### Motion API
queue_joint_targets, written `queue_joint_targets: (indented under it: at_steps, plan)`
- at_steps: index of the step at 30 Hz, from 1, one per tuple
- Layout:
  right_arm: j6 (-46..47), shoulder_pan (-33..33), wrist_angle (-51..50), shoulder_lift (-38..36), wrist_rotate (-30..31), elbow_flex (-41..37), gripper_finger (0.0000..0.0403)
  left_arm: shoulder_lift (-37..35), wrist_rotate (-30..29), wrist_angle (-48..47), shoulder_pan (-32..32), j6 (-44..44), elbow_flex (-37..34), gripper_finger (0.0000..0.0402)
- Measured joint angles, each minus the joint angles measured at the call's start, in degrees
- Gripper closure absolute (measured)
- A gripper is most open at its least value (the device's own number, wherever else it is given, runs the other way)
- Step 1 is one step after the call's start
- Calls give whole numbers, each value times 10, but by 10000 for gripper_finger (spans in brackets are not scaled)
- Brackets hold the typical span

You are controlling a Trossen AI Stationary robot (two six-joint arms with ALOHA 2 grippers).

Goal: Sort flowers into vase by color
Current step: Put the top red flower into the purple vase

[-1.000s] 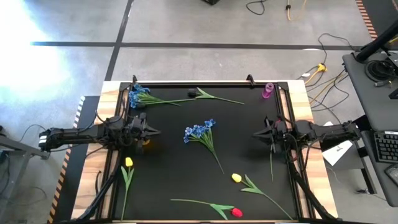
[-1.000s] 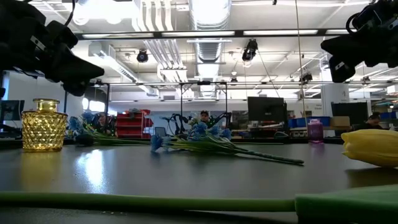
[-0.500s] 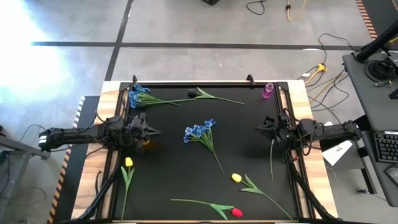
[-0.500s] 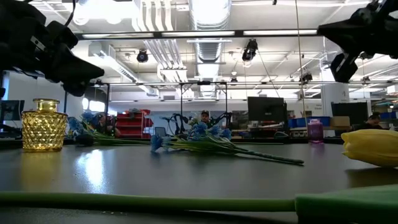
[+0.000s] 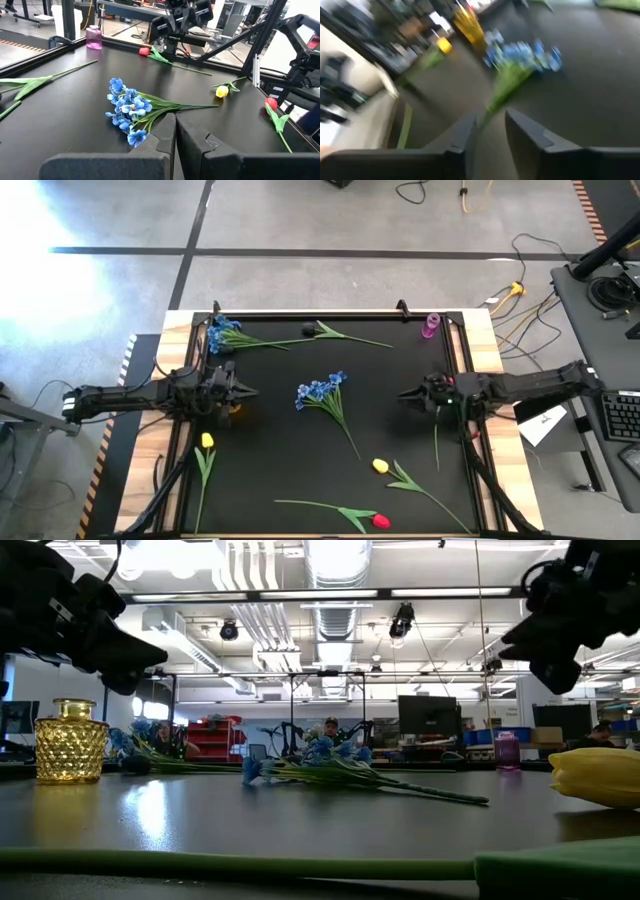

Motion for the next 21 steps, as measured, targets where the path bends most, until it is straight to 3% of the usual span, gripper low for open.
queue_joint_targets:
  at_steps: [8,14,21]
  plan:
    - [138,0,-280,169,9,192,220,0,0,0,0,0,0,402]
    - [298,-5,-504,297,4,283,185,2,0,0,0,0,0,402]
    - [342,-7,-570,357,-26,294,173,2,0,0,0,0,0,402]
